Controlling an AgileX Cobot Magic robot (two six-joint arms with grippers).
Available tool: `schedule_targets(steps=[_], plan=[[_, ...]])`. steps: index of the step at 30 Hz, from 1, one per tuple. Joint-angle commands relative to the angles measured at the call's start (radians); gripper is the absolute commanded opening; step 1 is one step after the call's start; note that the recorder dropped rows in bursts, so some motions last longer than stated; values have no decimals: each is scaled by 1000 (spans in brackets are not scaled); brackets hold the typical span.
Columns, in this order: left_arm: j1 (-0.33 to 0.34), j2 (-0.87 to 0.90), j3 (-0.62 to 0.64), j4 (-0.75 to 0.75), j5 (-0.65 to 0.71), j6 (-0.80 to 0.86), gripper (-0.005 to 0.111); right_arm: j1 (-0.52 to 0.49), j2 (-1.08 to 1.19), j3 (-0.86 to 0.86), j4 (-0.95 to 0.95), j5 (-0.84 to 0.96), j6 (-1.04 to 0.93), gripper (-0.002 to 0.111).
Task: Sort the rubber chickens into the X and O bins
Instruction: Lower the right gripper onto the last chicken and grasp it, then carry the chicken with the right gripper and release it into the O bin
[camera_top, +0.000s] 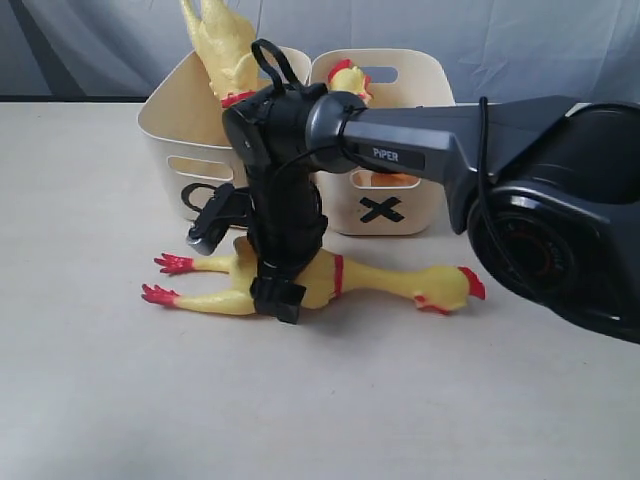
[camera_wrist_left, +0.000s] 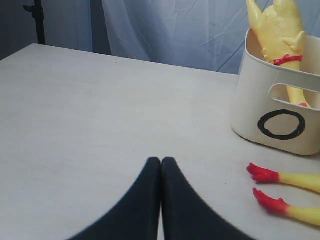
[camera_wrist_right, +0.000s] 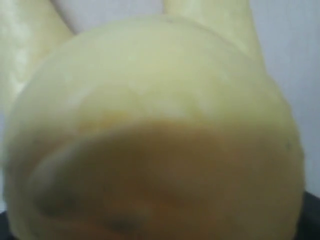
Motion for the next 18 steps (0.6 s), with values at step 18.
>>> schedule_targets(steps=[18], plan=[[-9,2,-2,-4,-7,-1,0,69,-179,-595,394,-769,-218,-1]])
